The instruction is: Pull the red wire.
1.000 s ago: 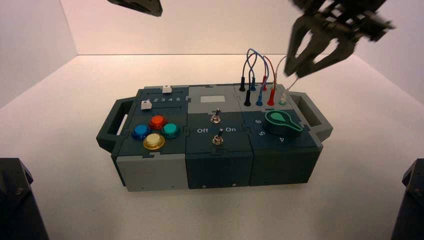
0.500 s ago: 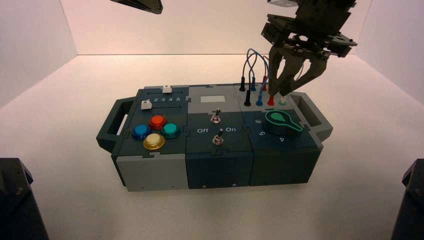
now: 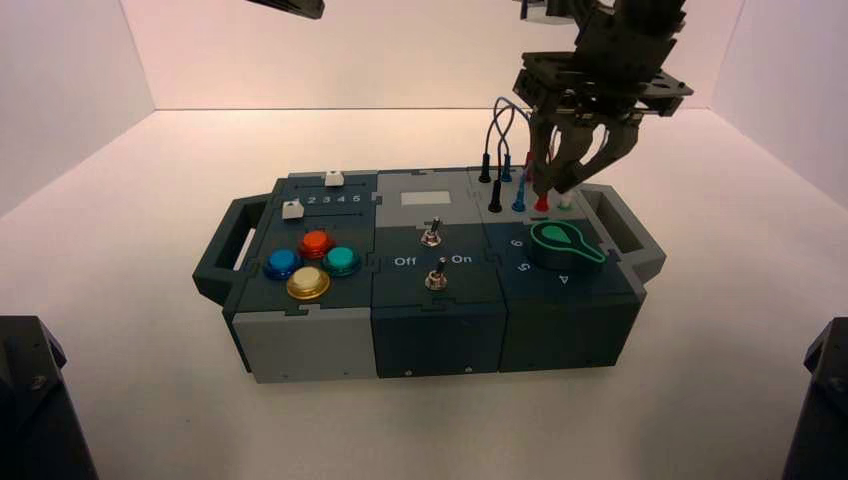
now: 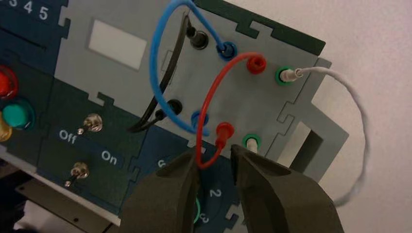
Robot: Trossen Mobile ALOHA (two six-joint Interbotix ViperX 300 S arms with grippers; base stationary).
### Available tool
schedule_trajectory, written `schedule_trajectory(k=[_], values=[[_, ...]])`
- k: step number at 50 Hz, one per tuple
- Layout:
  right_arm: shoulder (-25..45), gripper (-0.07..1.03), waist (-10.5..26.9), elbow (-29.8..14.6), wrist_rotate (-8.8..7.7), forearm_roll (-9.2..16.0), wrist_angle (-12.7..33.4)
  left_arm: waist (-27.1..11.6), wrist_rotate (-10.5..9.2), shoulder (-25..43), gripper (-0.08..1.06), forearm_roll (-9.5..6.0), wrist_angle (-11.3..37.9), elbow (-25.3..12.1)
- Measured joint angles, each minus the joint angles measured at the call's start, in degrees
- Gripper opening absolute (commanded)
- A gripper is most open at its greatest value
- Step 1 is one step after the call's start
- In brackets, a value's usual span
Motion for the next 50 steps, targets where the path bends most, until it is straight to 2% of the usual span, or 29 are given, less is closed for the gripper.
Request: schedule_trajectory(k=[10, 21, 32, 40, 50], values=[[1.49, 0.34, 0.09, -0.97, 0.0, -0.44, -1.49, 0.0, 0.0, 0.09, -0.03, 0.0, 0.09, -0.26], [3.6, 0.27, 0.18, -1.67, 0.0, -1.32, -2.2, 0.0, 0.0, 0.26, -0.03, 0.0, 0.09, -0.26], [4.83, -0.02, 0.0, -1.93, 0.26, -1.93, -2.55, 0.0, 0.0, 0.26, -0.03, 0.0, 0.09, -0.26], [4.48, -0.02, 0.35, -1.85, 0.26, -2.72, -2.72, 0.0, 0.0, 0.09, -0.03, 0.0, 0.0, -0.26], [2.11, -0.02, 0.35, -1.85, 1.05, -3.34, -2.2, 0.0, 0.0, 0.0, -0.03, 0.0, 0.09, -0.53]])
